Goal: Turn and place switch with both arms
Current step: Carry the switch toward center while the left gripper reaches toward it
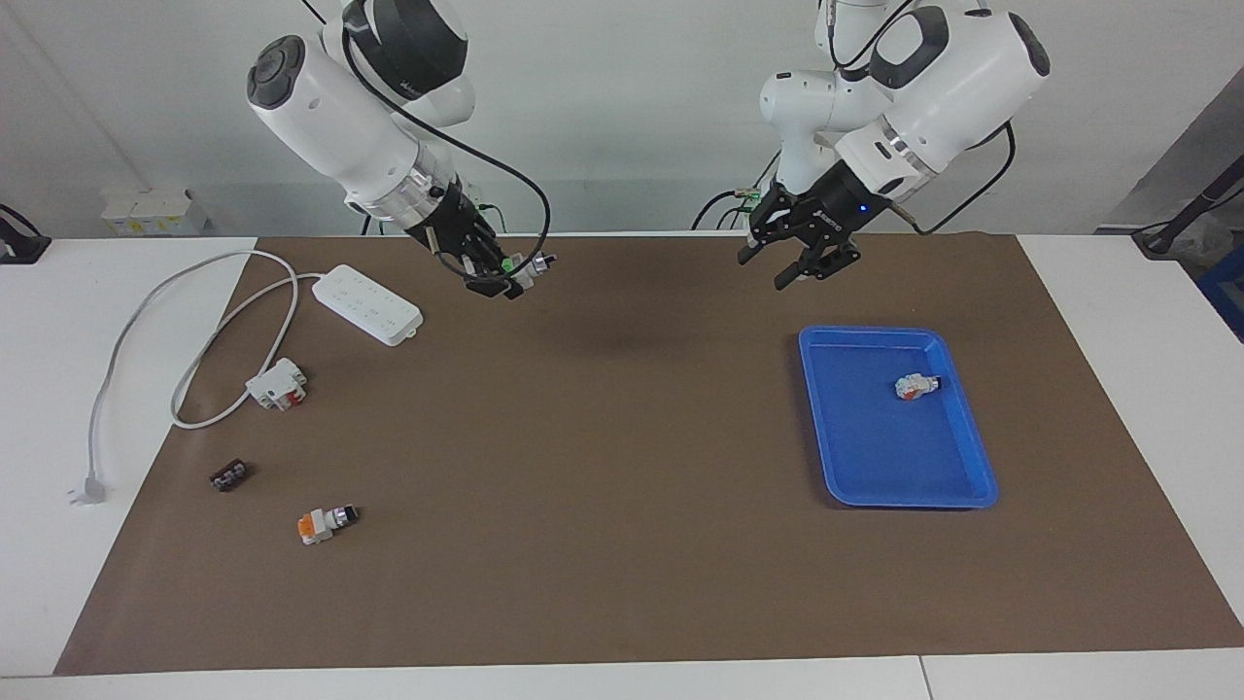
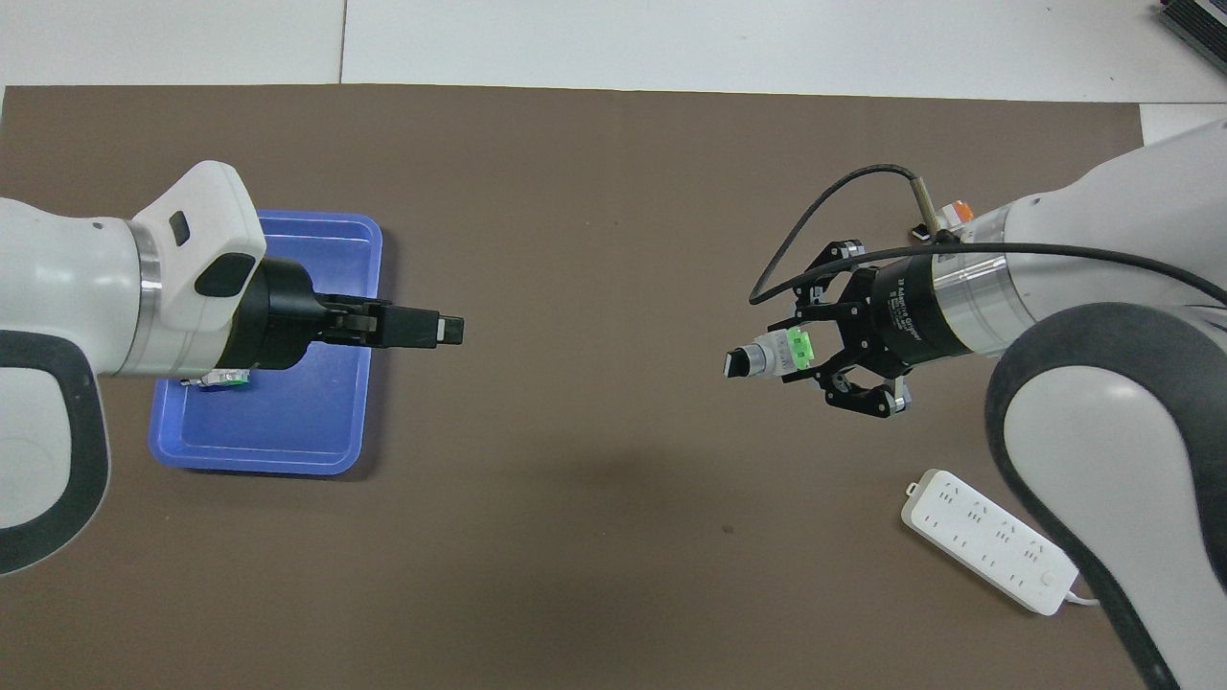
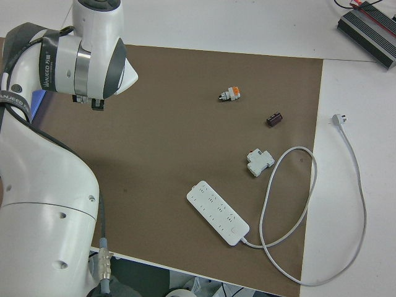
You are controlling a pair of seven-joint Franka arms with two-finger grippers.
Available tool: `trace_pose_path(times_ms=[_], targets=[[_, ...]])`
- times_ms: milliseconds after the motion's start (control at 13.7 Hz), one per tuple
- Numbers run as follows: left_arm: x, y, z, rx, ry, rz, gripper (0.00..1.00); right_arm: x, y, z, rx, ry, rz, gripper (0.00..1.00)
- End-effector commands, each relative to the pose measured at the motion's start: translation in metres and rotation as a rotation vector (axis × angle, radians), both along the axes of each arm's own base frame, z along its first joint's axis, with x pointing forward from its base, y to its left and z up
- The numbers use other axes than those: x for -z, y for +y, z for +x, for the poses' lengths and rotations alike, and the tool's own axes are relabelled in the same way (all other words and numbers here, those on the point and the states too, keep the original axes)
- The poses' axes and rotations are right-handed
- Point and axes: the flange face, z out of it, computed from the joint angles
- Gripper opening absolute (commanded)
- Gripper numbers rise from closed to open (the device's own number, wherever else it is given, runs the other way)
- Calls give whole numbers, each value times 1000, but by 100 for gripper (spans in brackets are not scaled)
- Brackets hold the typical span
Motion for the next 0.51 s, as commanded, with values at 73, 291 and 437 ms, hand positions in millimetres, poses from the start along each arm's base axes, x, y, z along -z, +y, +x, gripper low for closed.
trace_pose_path(times_ms=[73, 291, 437], targets=[[4, -54, -32, 17, -85, -73, 54, -3, 27, -16, 31, 55, 40, 0], [14, -79, -55, 43, -122, -110, 51, -7, 43, -22, 13, 60, 66, 0], [14, -82, -62, 72, -125, -151, 50, -9, 48, -24, 7, 64, 79, 0]])
